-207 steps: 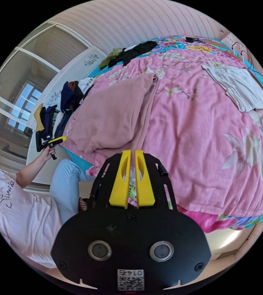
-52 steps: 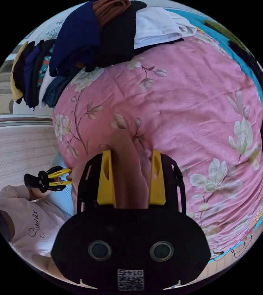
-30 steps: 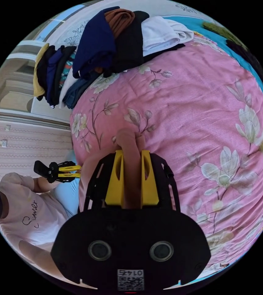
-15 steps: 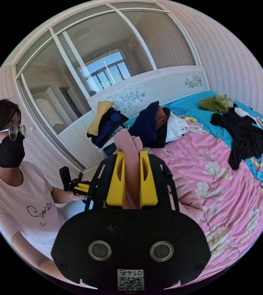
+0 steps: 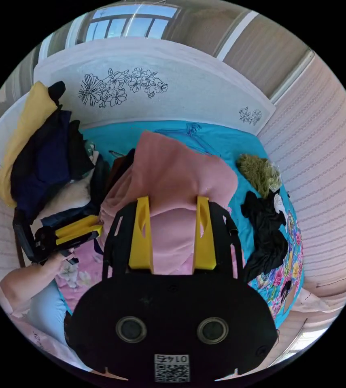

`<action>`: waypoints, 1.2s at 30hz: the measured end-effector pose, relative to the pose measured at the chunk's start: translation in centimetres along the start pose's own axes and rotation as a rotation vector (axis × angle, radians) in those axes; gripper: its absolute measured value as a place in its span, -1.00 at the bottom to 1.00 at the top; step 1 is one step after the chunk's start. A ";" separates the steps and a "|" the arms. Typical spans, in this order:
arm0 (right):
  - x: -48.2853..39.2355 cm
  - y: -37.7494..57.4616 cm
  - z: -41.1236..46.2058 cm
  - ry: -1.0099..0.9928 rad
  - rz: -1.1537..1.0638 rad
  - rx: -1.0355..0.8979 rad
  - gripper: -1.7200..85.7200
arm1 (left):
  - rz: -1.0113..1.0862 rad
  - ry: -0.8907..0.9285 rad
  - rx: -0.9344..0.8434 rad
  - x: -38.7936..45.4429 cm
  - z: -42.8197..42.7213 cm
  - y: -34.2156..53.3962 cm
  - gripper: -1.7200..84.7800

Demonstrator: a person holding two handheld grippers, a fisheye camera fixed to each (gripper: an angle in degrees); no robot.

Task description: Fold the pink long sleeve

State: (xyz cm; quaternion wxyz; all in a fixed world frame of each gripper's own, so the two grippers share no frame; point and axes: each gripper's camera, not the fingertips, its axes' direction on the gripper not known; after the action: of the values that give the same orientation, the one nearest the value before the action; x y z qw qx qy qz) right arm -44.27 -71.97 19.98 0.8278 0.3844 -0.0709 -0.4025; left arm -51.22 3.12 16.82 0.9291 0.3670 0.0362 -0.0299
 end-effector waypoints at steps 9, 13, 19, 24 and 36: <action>5.0 6.0 -12.2 -0.159 0.214 0.482 -0.68 | -0.095 0.066 0.034 -1.0 -0.4 1.4 -0.84; 2.7 8.2 -10.7 -0.303 0.090 0.353 -0.93 | -0.069 0.038 0.042 0.6 -0.1 1.9 -0.84; 1.3 3.6 -7.9 -0.191 0.149 0.323 -0.98 | -0.021 0.032 0.097 2.7 0.8 2.0 -0.84; 3.3 -0.2 -3.6 -0.120 0.193 0.113 -0.97 | 0.140 -0.050 0.175 5.7 2.0 2.0 -0.84; 12.5 14.4 -18.3 -0.560 0.276 0.522 -0.96 | 0.298 -0.071 0.251 13.6 -9.3 10.4 -0.89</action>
State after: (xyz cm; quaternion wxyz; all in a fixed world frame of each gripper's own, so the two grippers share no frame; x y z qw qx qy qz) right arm -19.32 -64.92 14.80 0.6972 0.4441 -0.4445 -0.3450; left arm -37.24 16.69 15.88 0.8707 0.4801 -0.0553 0.0909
